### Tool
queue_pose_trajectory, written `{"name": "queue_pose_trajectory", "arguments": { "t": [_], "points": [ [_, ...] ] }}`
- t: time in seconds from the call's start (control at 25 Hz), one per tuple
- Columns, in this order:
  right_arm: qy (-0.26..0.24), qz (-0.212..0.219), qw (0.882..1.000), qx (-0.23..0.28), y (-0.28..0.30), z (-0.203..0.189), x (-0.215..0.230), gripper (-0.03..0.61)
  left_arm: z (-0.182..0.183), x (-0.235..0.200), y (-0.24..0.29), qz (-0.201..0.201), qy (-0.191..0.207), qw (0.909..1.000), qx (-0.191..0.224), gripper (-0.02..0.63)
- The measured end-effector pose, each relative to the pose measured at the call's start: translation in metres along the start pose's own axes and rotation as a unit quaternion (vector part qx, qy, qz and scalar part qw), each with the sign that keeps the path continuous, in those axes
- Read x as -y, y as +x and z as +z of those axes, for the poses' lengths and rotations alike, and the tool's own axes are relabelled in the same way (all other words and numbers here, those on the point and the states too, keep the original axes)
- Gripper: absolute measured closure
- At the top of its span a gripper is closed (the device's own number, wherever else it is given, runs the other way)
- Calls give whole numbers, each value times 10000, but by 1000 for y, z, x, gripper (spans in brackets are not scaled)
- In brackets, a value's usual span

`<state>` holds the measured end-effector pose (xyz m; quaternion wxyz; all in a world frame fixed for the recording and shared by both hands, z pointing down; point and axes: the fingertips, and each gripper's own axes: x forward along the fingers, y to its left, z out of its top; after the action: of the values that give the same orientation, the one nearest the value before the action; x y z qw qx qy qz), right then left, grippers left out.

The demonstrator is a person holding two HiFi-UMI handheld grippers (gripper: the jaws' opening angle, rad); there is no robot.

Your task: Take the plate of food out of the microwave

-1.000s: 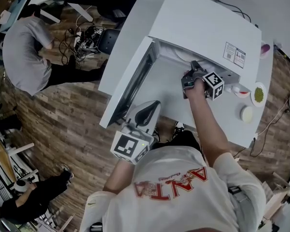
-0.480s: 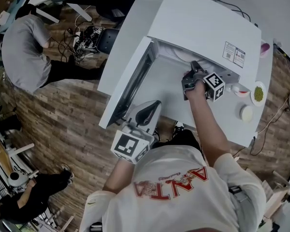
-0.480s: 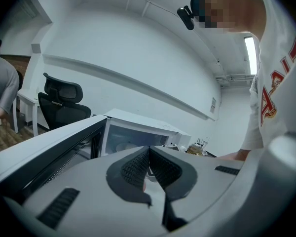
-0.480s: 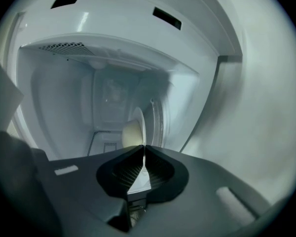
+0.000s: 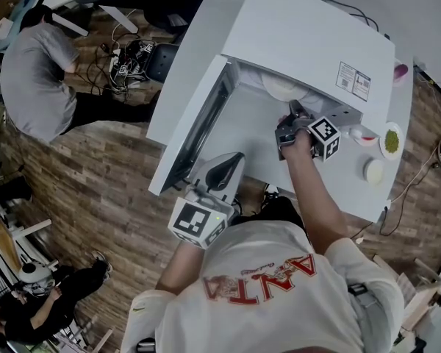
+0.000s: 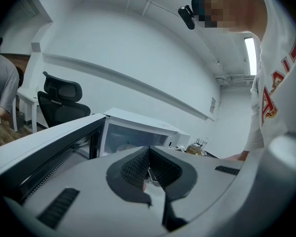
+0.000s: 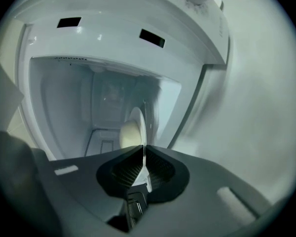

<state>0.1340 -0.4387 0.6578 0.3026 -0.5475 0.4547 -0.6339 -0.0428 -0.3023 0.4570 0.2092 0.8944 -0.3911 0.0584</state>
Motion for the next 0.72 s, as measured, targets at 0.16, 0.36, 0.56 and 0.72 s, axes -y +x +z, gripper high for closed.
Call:
{"name": "queue_pose_trajectory", "arguments": {
  "t": [0.16,0.36,0.56,0.72],
  "points": [
    [-57,104,9999,-9,1,0,-1,545,-2,-1,-1,38,-47,10000,-22,604],
    [-46,185,9998,-65,12,-2,-1,500,-4,-1,-2,70,-74,9999,-72,604],
    [-79,193,9997,-98,17,-2,4,512,-8,-1,-5,119,-70,9999,-56,604],
    [-59,430,9991,-16,11,3,2,555,-9,0,-8,156,-60,9998,-57,604]
  ]
}}
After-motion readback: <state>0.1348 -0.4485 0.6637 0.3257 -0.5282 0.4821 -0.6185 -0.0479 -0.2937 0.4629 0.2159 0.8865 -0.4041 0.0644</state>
